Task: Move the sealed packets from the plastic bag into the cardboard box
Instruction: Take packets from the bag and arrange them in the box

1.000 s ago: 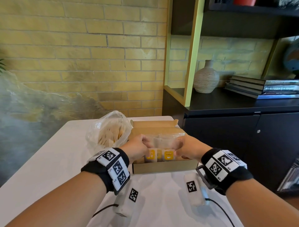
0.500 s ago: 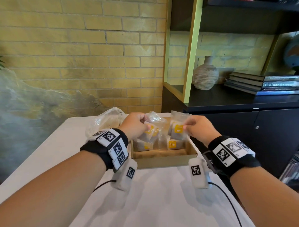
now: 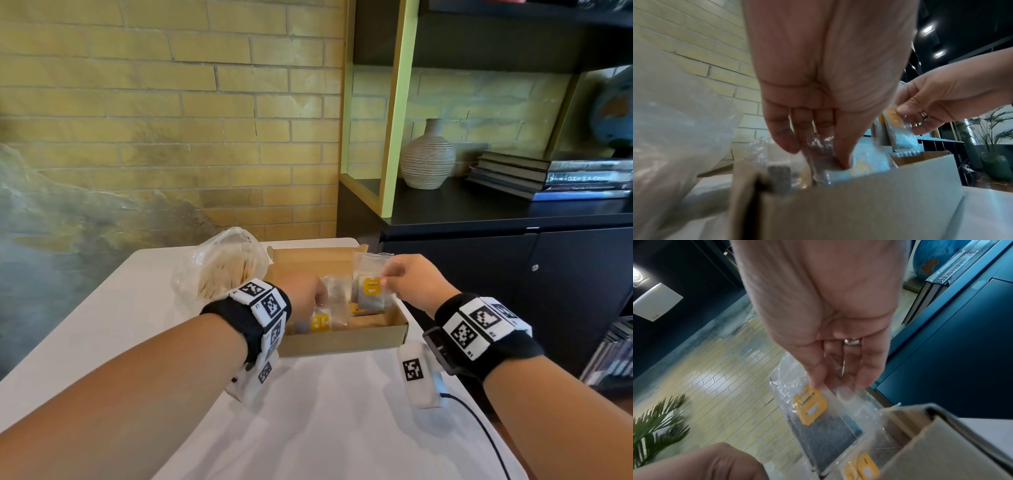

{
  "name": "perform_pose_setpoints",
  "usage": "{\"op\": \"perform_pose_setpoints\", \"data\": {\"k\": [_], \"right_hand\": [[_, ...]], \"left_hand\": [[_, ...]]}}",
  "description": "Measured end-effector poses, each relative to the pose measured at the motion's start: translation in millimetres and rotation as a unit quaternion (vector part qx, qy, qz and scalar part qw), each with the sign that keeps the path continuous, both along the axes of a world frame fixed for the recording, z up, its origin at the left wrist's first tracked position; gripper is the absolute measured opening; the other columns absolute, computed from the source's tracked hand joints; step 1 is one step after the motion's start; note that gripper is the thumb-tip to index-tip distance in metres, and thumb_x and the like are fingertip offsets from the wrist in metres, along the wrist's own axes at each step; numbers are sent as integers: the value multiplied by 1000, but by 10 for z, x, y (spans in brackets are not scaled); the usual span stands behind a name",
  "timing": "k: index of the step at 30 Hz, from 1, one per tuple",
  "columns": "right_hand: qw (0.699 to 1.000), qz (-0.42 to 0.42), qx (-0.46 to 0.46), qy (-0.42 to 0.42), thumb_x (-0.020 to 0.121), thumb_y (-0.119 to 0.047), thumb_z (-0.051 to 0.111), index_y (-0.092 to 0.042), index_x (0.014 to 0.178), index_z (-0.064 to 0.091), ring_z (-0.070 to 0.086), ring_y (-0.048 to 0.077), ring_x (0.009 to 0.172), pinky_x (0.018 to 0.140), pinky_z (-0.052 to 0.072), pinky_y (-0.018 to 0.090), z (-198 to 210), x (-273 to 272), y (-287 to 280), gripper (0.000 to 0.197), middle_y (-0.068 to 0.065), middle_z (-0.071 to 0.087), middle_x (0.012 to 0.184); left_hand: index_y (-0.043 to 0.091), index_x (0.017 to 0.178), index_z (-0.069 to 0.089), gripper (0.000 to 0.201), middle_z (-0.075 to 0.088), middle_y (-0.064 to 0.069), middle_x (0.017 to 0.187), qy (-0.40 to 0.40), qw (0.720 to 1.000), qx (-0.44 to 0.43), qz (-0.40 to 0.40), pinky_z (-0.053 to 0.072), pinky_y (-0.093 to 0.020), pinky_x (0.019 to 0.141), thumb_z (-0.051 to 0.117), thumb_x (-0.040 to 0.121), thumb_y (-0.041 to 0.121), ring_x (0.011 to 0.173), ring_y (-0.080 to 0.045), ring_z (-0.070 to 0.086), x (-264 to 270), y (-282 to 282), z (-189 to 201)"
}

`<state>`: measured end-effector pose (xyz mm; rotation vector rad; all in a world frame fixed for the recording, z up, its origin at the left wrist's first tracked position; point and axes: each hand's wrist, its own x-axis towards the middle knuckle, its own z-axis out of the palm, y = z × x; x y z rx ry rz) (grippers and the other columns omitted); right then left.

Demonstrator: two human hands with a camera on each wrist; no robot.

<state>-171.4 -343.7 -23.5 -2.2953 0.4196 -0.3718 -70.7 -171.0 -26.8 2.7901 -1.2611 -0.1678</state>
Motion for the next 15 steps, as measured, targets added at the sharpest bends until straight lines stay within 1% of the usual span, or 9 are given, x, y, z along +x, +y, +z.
{"op": "perform_pose_setpoints", "data": {"k": [2,4,5,7,9,11,12,13,15], "right_hand": [[1000,3,2,5,87,-9,60,-30,70,55,52,3,74,77,42,26,-5,6,-5,27,-9,57,76],[1000,3,4,8,88,-10,60,-30,71,55,52,3,75,78,43,27,-3,15,-1,27,-9,57,76],[1000,2,6,8,88,-10,60,-29,71,55,52,3,75,79,43,27,-3,20,2,26,-9,57,77],[1000,1,11,12,87,-10,60,-27,71,57,54,6,78,79,45,28,-13,33,4,23,-7,58,78],[1000,0,14,23,87,-11,60,-22,74,60,56,10,82,82,47,30,-31,49,6,17,-6,59,80],[999,-4,14,38,87,-12,61,-17,84,62,57,14,89,88,49,34,-55,66,10,6,-6,59,82],[999,-5,14,43,87,-13,61,-16,91,64,57,15,91,91,49,35,-64,69,10,5,-6,59,83],[999,-6,15,49,87,-13,61,-15,94,64,57,15,93,92,49,35,-75,72,6,8,-6,59,84],[998,-6,15,59,88,-13,61,-16,92,63,57,15,93,90,48,33,-90,65,0,6,-5,59,85]], "left_hand": [[14,105,69,30,67,-1,110,-13,1000,-8,-1,46,-23,82,59,82,-2,103,-19,61,16,31,14],[14,98,72,29,68,-3,107,-24,999,-22,0,50,-28,86,54,83,-3,100,-21,62,59,53,46],[13,98,72,28,68,-4,108,-31,999,-26,0,49,-29,86,53,83,-2,100,-22,62,83,58,71],[12,100,70,26,67,-6,109,-50,998,-26,3,46,-28,82,53,85,0,99,-23,61,120,71,105],[14,105,68,25,65,-6,111,-69,998,-11,10,44,-27,80,54,87,5,100,-24,61,132,83,99],[15,112,65,26,64,-6,114,-73,997,19,21,43,-25,79,58,87,10,103,-24,60,121,95,58],[14,114,64,27,63,-6,116,-73,996,33,25,42,-25,78,59,87,11,105,-24,59,111,103,36],[13,115,64,29,63,-7,117,-75,996,43,28,42,-25,78,59,87,10,106,-24,59,107,111,19],[11,114,65,29,62,-9,118,-78,995,45,32,43,-26,80,55,87,5,106,-26,59,115,126,2]]}}
